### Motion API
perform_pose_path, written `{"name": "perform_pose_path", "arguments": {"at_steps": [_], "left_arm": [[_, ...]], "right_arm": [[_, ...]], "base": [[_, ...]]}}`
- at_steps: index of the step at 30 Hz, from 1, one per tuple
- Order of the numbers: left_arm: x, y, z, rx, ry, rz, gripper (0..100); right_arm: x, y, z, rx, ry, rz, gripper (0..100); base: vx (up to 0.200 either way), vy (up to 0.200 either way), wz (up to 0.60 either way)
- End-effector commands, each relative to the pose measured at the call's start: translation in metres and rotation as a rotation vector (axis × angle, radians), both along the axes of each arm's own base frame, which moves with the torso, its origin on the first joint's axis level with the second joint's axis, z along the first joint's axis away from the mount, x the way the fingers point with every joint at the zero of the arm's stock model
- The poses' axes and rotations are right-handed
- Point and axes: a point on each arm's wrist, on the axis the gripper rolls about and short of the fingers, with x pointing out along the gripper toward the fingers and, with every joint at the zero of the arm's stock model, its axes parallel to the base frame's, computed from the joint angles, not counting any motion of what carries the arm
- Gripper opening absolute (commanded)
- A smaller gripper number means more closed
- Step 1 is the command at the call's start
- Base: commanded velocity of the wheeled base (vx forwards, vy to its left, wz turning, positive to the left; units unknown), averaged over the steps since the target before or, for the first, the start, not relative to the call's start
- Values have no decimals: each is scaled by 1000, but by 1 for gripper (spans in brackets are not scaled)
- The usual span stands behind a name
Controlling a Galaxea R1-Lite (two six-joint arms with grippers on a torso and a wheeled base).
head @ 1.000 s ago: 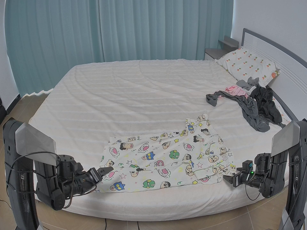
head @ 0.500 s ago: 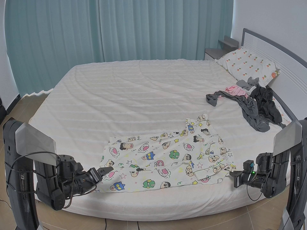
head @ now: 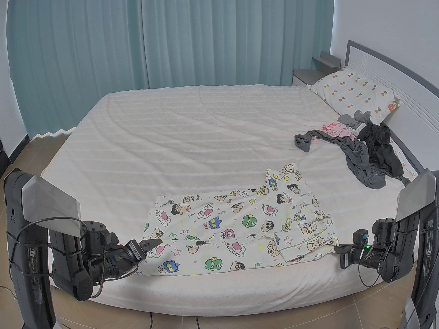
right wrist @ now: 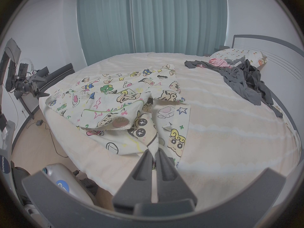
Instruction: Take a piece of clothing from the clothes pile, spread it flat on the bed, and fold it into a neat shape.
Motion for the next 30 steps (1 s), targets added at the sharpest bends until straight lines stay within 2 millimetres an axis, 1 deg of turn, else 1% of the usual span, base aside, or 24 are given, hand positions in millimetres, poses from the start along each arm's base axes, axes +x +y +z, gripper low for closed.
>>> {"name": "perform_pose_path", "arguments": {"at_steps": [1,4,5,9,12,15,17,18,19,21,22,23,24,25,26,27,30], "left_arm": [[1,0,1,-4,-17,0,100],[1,0,1,-4,-17,0,100],[1,0,1,-4,-17,0,100],[1,0,1,-4,-17,0,100],[1,0,1,-4,-17,0,100],[1,0,1,-4,-17,0,100],[1,0,1,-5,-16,1,100],[1,0,1,-5,-16,1,100],[1,0,1,-5,-16,1,100],[1,0,1,-6,-16,1,100],[1,0,1,-6,-16,1,100],[1,0,1,-6,-16,1,100],[1,0,1,-6,-16,1,100],[1,0,1,-6,-16,1,100],[1,0,1,-6,-16,1,100],[1,0,1,-6,-16,1,100],[1,0,1,-6,-16,1,100]], "right_arm": [[-1,0,-3,-3,7,0,0],[-2,0,-6,-5,18,3,0],[-2,0,-7,-6,21,2,100],[-2,-3,-4,-7,10,-7,100],[0,-8,9,-13,-36,-25,100],[-2,-14,31,-17,-98,-54,100],[-3,-15,41,-16,-128,-56,100],[-3,-14,51,-12,-162,-54,100],[-3,-12,56,-2,-180,-51,100],[-1,-3,65,40,-206,-40,100],[-1,-3,65,40,-206,-40,100],[2,12,69,110,-206,-27,100],[3,22,69,151,-197,-16,100],[3,22,69,151,-197,-16,100],[4,34,70,208,-182,-5,100],[5,50,70,288,-153,6,100],[10,69,68,413,-108,3,100]], "base": [[0,0,0],[0,0,0],[0,0,0],[0,0,0],[0,0,0],[0,0,0],[0,0,0],[0,0,0],[0,0,0],[0,0,0],[0,0,0],[0,0,0],[0,0,0],[0,0,0],[0,0,0],[0,0,0],[0,0,0]]}}
